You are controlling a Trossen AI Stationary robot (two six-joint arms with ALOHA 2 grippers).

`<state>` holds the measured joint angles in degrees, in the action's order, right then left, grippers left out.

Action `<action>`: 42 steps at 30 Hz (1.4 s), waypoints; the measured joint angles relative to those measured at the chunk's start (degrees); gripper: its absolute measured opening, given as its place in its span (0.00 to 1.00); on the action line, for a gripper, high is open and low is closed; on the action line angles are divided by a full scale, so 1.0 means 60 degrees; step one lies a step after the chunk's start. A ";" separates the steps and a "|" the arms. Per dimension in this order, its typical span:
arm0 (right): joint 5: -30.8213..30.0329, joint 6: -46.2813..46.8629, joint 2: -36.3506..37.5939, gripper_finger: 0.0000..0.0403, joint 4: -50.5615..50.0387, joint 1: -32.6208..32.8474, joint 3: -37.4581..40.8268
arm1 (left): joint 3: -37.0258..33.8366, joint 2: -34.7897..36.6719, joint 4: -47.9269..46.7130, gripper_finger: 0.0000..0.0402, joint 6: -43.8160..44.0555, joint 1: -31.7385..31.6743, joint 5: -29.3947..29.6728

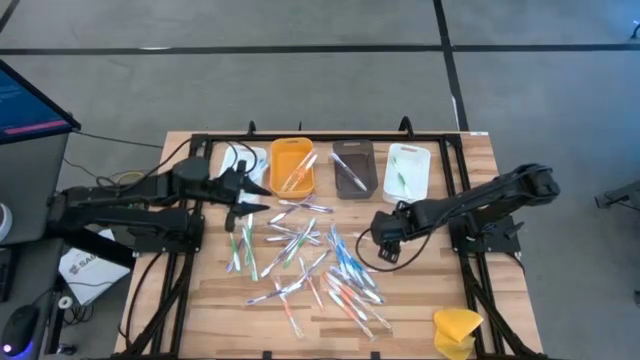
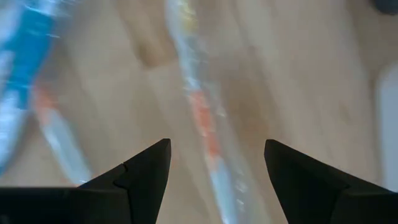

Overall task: Pick & Place Toothbrushes
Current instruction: Put the blue toothbrush into the left white bin

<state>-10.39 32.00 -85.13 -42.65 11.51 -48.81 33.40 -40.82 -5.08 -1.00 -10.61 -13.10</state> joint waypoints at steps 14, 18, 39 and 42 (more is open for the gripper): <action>0.1137 -0.0065 -0.1998 0.63 0.1716 0.0051 -0.1964 | -0.0355 -0.0253 0.0733 0.42 -0.0003 0.0000 -0.0051; 0.1198 -0.0076 -0.2872 0.63 0.1099 0.0051 -0.2810 | -0.0355 -0.0254 0.0910 0.42 0.0001 0.0000 -0.0051; 0.1234 0.0347 -0.4607 0.63 -0.1076 -0.0299 -0.5050 | -0.0355 -0.0258 0.0919 0.42 0.0001 0.0011 -0.0048; 0.1234 0.0351 -0.4607 0.63 -0.1092 -0.0299 -0.5050 | -0.0355 -0.0258 0.0914 0.42 0.0001 0.0011 -0.0047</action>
<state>-2.98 34.11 -112.77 -49.20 9.72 -79.11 31.27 -42.37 0.41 -1.00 -10.55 -13.39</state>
